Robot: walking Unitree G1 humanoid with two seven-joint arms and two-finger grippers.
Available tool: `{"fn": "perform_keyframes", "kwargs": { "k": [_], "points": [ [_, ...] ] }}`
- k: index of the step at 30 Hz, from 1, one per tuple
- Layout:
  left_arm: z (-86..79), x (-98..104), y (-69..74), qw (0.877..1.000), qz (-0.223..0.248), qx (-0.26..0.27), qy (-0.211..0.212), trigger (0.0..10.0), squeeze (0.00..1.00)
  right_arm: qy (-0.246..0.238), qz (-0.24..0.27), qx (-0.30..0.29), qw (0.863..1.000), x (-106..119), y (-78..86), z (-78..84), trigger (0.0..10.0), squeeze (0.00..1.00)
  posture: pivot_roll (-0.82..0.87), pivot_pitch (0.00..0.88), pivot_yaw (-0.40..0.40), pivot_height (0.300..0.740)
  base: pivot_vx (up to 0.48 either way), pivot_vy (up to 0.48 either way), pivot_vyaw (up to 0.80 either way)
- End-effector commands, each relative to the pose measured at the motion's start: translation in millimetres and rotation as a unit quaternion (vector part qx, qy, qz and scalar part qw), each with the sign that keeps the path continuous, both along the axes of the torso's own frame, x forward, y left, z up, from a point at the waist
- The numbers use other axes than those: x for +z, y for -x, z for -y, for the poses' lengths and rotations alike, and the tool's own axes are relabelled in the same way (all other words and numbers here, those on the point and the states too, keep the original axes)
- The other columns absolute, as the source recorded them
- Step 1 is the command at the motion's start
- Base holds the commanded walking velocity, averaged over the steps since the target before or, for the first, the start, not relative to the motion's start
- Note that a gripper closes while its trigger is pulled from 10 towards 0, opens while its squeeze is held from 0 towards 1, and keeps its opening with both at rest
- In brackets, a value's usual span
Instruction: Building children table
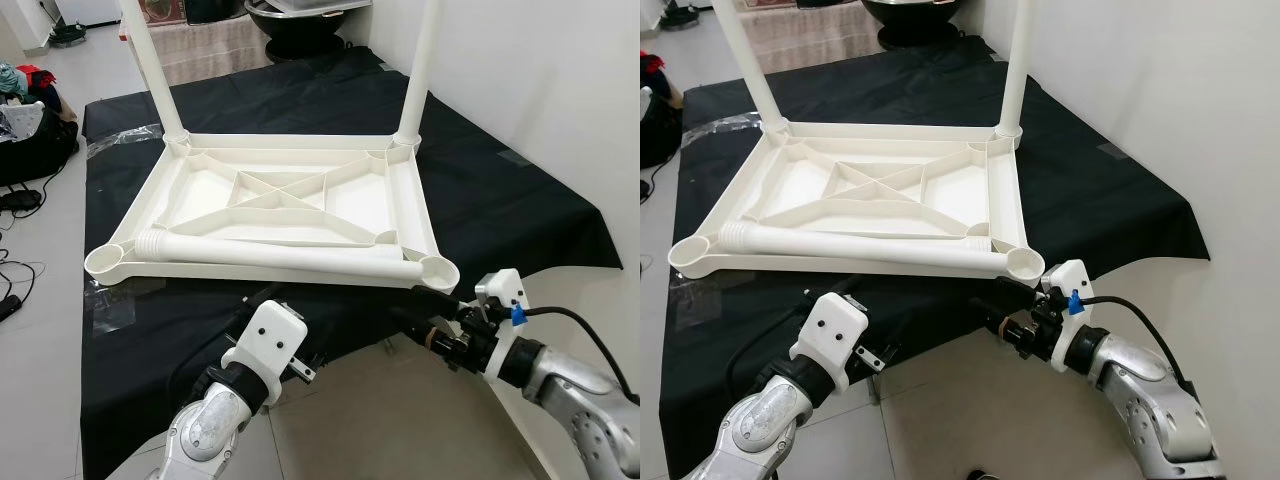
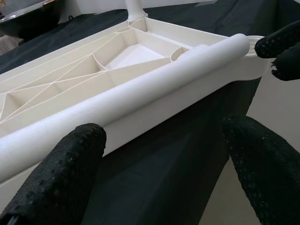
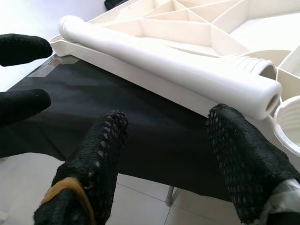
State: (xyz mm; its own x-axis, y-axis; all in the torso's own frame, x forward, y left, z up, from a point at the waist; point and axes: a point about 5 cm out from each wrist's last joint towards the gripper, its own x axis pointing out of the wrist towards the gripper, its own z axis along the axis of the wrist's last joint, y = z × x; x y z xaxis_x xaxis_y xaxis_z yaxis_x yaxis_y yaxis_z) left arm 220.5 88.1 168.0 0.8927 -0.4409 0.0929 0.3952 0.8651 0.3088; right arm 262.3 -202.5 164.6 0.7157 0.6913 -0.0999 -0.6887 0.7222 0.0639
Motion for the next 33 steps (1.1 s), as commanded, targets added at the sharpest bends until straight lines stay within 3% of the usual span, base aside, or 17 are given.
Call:
{"fn": "perform_keyframes", "kwargs": {
  "k": [1, 2, 9, 15, 21, 30, 33],
  "points": [
    [-0.8, -2.2, 2.4, 1.000, -0.008, 0.002, -0.004, 10.0, 0.00, 0.014, -0.002, 0.001, 1.000, -3.9, -2.2, -2.4, 10.0, 0.00, 0.05, 0.187, -0.035, 0.740, 0.000, 0.000, 0.00],
    [0.9, 0.9, 2.3, 1.000, -0.004, 0.001, -0.001, 10.0, 0.00, 0.031, 0.002, 0.002, 1.000, -3.9, -10.9, -5.9, 10.0, 0.00, 0.05, 0.184, -0.034, 0.740, 0.000, 0.000, 0.00],
    [-0.5, 2.3, 5.0, 1.000, -0.011, -0.004, 0.001, 10.0, 0.00, 0.041, -0.006, 0.027, 0.999, -3.8, -18.1, -8.9, 10.0, 0.00, 0.06, 0.193, -0.039, 0.740, 0.000, 0.000, 0.00],
    [-4.6, -7.3, 14.0, 0.998, -0.051, -0.027, -0.005, 10.0, 0.00, 0.045, -0.002, 0.024, 0.999, -1.9, -27.0, -10.2, 10.0, 0.00, 0.06, 0.207, -0.040, 0.740, 0.000, 0.000, 0.00],
    [3.1, -17.9, 30.1, 0.991, -0.103, -0.084, -0.005, 10.0, 0.00, 0.055, 0.005, 0.033, 0.998, 0.3, -39.5, -12.9, 10.0, 0.00, 0.06, 0.225, -0.049, 0.740, 0.000, 0.000, 0.00],
    [6.4, -15.8, 32.8, 0.990, -0.096, -0.101, -0.016, 10.0, 0.00, 0.059, -0.001, 0.059, 0.996, 0.8, -43.1, -13.4, 10.0, 0.00, 0.06, 0.237, -0.055, 0.740, 0.000, 0.000, 0.00],
    [5.8, -15.1, 32.5, 0.990, -0.096, -0.100, -0.019, 10.0, 0.00, 0.040, -0.016, 0.106, 0.993, 3.2, -34.0, -16.1, 10.0, 0.00, 0.06, 0.242, -0.054, 0.740, 0.000, 0.000, 0.00]
  ]
}}
